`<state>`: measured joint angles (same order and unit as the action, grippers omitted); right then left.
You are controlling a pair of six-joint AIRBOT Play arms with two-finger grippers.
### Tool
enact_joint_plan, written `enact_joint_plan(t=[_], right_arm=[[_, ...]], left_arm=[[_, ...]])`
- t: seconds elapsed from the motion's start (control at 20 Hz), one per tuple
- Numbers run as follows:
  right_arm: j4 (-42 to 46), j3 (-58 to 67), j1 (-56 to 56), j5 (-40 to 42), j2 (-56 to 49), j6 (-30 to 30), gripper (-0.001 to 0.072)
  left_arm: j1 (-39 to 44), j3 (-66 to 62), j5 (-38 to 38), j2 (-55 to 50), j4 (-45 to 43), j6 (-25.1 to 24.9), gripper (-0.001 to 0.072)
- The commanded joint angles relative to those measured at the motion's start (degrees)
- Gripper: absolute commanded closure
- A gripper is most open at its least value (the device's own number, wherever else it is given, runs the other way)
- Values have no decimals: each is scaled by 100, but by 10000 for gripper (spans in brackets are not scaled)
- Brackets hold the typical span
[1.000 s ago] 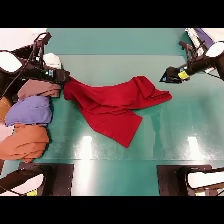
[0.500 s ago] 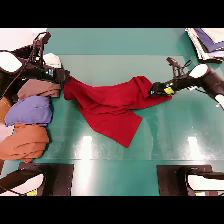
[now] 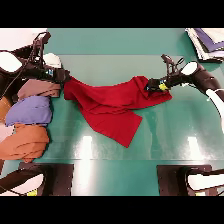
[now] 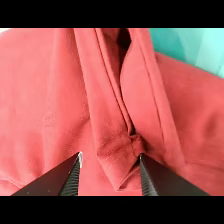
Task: Fold the shirts.
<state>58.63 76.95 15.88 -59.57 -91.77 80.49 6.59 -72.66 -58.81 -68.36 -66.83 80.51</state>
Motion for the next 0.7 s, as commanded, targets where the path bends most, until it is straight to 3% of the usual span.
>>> enact_joint_plan(t=[0.0,0.1,0.25,0.3,0.35,0.65], right_arm=[[7,216,22,-280,-334,2,306],[0,214,-7,-402,-378,2,322],[2,205,0,-623,-372,0,466],[2,205,0,-614,-372,-2,663],[0,208,-2,-544,-369,0,698],[286,765,-413,-680,807,-2,699]], left_arm=[[4,0,0,-4,-2,0,682],[4,0,-24,-4,-2,0,682],[4,0,-13,-4,-2,0,682],[4,0,-15,-4,-2,0,682],[4,0,-13,-4,-7,-2,682],[2,-789,44,754,-929,74,683]])
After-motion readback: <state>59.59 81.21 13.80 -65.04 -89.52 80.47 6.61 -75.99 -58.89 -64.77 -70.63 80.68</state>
